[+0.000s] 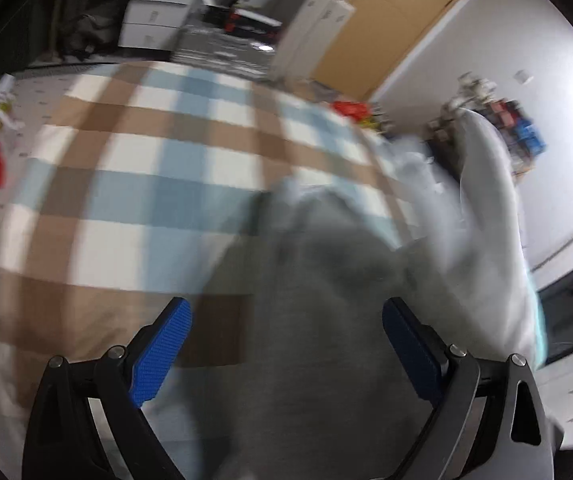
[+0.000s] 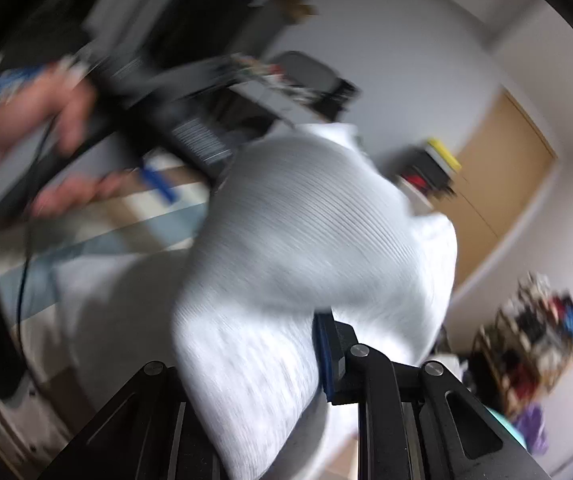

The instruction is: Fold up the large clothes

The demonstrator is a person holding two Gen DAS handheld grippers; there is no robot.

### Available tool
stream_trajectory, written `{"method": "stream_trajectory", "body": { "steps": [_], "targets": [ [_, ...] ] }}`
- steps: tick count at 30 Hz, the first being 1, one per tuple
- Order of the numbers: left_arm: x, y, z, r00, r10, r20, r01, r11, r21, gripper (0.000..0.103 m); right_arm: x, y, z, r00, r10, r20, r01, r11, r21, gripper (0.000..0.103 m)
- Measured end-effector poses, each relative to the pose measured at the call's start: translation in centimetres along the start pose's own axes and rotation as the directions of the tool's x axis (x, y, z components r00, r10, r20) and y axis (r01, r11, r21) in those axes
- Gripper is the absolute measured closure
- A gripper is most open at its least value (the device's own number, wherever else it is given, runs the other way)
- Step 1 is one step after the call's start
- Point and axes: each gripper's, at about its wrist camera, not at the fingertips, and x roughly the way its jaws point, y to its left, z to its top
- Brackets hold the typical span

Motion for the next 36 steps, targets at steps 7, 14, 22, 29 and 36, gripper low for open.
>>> {"method": "stream_trajectory", "body": {
  "steps": [7,14,22,29,36],
  "targets": [
    [-1.5,2.4,-1.2,1.0,-0.021,-0.004,0.021,0.998,-0.064,0.01,6.0,6.6,1.1,0.966,0.202,-0.159,-0.192,0.979,0.075,0.07],
    [1.4,1.2,-1.4,0.937,-0.316,-0.152,0.311,0.949,-0.056,0.01,5.7,2.1,1.6,0.895,0.442,-0.059,-0.393,0.844,0.365,0.051],
    [1.3,-3.8,-3.0,0.901,-0.38,-0.207,0.404,0.91,0.088,0.009,0.0,-4.8,-4.3,0.743,0.587,0.321,-0.635,0.465,0.617,0.024],
    [8.1,-6.6,-5.1,0.902,-0.2,-0.382,0.272,0.951,0.143,0.01,1.4,-9.2,-10.3,0.725,0.484,0.49,-0.617,0.14,0.775,0.022],
    [6.7,-5.5,-3.0,0.9,-0.308,-0.309,0.337,0.941,0.043,0.088,2.5,-8.8,-9.4,0.738,0.504,0.449,-0.589,0.155,0.793,0.023]
  ]
}}
